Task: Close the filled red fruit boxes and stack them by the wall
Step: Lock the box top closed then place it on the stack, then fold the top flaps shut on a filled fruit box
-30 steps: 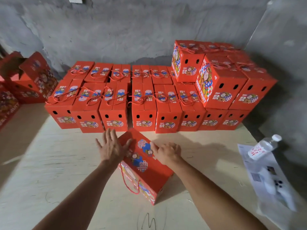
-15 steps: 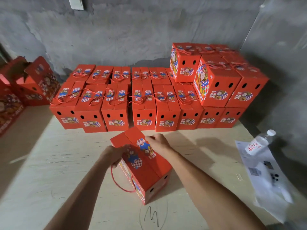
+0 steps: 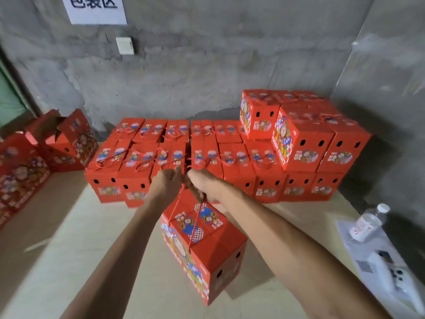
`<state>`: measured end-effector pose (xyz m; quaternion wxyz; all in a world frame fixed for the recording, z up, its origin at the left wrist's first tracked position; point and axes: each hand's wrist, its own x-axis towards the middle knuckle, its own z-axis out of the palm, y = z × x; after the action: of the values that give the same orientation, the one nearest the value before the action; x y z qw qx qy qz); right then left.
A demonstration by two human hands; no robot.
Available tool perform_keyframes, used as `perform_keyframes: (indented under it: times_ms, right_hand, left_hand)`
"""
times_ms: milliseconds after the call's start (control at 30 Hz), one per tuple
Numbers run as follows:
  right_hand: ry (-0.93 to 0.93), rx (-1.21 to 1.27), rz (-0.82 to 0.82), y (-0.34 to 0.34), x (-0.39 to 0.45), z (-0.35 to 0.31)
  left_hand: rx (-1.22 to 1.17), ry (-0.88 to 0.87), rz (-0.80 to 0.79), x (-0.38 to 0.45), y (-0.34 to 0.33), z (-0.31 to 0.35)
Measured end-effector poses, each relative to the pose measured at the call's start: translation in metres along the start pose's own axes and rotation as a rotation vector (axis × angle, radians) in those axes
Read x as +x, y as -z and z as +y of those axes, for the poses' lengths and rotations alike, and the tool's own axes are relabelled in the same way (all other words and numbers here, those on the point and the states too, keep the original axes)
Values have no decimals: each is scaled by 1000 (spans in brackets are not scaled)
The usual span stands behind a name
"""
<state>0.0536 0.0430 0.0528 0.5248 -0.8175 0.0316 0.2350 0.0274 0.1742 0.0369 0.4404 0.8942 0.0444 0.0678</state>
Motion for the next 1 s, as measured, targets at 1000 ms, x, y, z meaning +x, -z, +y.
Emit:
perform_keyframes:
  times_ms: [1000]
  right_hand:
    - [260,223,727,392,145,-103]
  left_hand:
    - [-133,-145,-302,214,-240,212]
